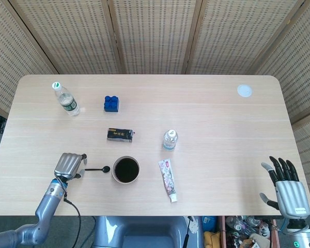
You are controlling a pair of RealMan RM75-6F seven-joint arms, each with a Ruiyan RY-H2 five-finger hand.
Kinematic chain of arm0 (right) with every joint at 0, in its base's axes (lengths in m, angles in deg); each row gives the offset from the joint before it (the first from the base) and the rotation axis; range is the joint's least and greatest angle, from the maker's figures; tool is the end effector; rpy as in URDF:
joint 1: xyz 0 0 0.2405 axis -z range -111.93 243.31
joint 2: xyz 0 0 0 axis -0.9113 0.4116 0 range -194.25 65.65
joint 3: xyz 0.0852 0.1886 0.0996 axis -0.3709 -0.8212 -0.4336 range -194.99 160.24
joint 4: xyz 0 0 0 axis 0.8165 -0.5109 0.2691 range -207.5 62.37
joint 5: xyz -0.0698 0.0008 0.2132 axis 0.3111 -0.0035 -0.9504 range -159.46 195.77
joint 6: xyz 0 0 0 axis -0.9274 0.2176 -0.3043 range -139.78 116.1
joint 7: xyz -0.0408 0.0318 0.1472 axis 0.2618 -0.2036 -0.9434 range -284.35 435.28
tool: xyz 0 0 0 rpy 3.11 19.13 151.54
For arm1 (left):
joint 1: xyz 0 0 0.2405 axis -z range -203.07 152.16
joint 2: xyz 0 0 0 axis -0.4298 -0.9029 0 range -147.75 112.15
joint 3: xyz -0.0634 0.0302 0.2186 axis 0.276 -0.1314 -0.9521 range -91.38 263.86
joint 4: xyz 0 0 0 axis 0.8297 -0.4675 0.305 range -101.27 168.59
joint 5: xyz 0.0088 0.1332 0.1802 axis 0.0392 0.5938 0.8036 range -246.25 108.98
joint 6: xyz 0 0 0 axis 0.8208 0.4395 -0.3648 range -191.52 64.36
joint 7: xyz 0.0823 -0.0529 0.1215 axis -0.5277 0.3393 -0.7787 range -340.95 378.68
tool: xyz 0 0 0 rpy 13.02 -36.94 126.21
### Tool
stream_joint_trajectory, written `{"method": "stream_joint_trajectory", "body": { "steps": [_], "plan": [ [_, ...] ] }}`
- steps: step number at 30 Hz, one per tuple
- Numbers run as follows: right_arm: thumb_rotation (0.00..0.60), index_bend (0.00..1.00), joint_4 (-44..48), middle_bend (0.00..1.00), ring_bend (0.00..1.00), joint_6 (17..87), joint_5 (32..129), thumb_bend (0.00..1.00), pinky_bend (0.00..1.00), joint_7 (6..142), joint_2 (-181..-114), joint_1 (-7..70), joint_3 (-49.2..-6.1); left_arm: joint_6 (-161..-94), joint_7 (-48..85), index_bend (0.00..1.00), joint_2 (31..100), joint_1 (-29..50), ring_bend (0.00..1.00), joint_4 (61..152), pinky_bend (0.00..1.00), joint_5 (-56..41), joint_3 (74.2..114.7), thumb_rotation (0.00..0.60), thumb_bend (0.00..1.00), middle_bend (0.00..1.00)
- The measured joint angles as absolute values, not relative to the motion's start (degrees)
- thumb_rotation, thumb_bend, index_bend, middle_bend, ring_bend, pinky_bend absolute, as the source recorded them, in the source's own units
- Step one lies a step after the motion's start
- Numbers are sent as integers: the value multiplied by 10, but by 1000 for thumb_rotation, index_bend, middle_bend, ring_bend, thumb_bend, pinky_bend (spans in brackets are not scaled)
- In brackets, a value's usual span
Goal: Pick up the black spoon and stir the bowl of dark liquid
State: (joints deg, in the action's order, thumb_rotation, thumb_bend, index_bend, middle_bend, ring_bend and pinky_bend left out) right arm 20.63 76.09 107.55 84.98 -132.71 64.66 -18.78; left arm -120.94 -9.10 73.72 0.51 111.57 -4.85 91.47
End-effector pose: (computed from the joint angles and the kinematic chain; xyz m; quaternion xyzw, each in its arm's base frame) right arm -0.2833 -0.1666 0.1109 0.6093 -0.3645 0.3649 0.6022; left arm -0.2458 0.2796 -0.0462 -0.7266 -0.4095 -0.2324 0.5003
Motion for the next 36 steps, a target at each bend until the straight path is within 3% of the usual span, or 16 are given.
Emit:
{"method": "stream_joint_trajectory", "body": {
  "steps": [36],
  "plan": [
    [600, 233, 204, 144, 10, 764, 1066, 199, 12, 845, -1322, 657, -185, -1185, -110, 544, 784, 31, 799, 1077, 699, -103, 907, 600, 380, 856]
  ]
}}
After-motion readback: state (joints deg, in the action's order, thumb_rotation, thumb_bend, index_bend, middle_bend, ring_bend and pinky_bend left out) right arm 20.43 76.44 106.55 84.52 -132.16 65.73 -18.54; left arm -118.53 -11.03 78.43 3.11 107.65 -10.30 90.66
